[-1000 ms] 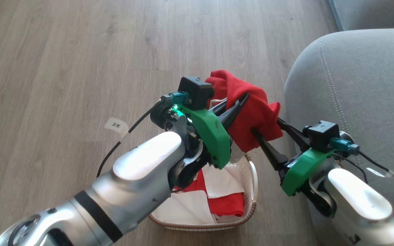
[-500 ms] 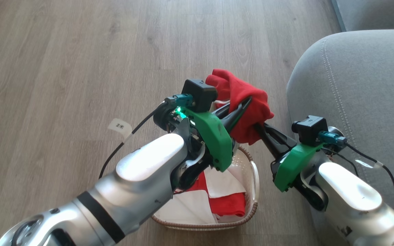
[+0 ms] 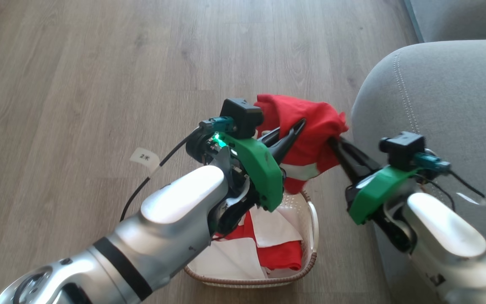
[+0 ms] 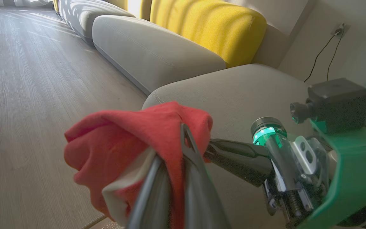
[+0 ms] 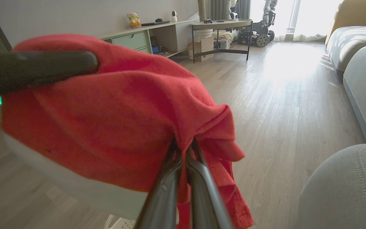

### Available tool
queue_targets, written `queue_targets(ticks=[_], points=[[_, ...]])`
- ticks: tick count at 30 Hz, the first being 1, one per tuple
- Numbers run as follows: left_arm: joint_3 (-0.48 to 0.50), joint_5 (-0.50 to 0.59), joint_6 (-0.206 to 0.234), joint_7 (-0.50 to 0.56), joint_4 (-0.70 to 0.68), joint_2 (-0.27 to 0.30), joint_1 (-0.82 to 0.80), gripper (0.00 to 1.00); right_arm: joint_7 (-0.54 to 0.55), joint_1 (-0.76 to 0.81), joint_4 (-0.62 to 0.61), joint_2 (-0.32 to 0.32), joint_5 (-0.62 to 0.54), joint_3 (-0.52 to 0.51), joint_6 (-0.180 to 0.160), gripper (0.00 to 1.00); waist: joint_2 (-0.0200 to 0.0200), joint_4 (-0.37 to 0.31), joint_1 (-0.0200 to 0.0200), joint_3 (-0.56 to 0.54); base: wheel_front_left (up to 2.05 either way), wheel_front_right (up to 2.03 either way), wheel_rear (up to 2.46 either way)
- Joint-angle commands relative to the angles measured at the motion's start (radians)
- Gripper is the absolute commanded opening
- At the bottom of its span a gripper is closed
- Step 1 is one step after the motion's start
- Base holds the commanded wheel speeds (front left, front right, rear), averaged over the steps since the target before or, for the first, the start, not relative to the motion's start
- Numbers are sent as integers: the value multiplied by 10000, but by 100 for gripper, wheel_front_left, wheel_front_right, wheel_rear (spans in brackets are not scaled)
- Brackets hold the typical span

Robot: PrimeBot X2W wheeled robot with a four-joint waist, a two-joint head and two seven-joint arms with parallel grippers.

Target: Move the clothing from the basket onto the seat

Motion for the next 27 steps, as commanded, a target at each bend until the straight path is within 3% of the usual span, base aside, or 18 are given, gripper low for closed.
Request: queue_targets(ticks=[1, 6, 7, 8, 9, 19, 27], points=[[329, -121, 23, -102, -163, 220, -355, 0, -120, 216, -483, -164, -107, -462, -4, 0, 0, -38, 0, -26, 0, 0, 0], [362, -170, 83, -219, -147, 365, -150, 0, -120, 691, -943, -252, -298, -1224, -4, 0, 0, -140, 0, -75, 0, 0, 0], [367, -177, 111, -236, -152, 397, -109, 13, -120, 799, -1053, -283, -345, -1397, -4, 0, 0, -169, 0, -85, 0, 0, 0], [368, -179, 138, -248, -163, 427, -76, 45, -120, 899, -1166, -310, -389, -1561, -4, 0, 0, -203, 0, -95, 0, 0, 0], [369, -177, 167, -264, -182, 451, -47, 100, -120, 998, -1280, -335, -425, -1722, -4, 0, 0, -236, 0, -107, 0, 0, 0], [60, 223, 383, -654, -494, 773, 334, 100, -120, 1821, -2273, -245, -996, -3842, -4, 0, 0, -785, 0, -118, 0, 0, 0], [-348, 503, 363, -468, -587, 924, 437, 100, -120, 2238, -3312, -413, -1424, -4886, -4, 0, 0, -1942, 0, -30, 0, 0, 0]])
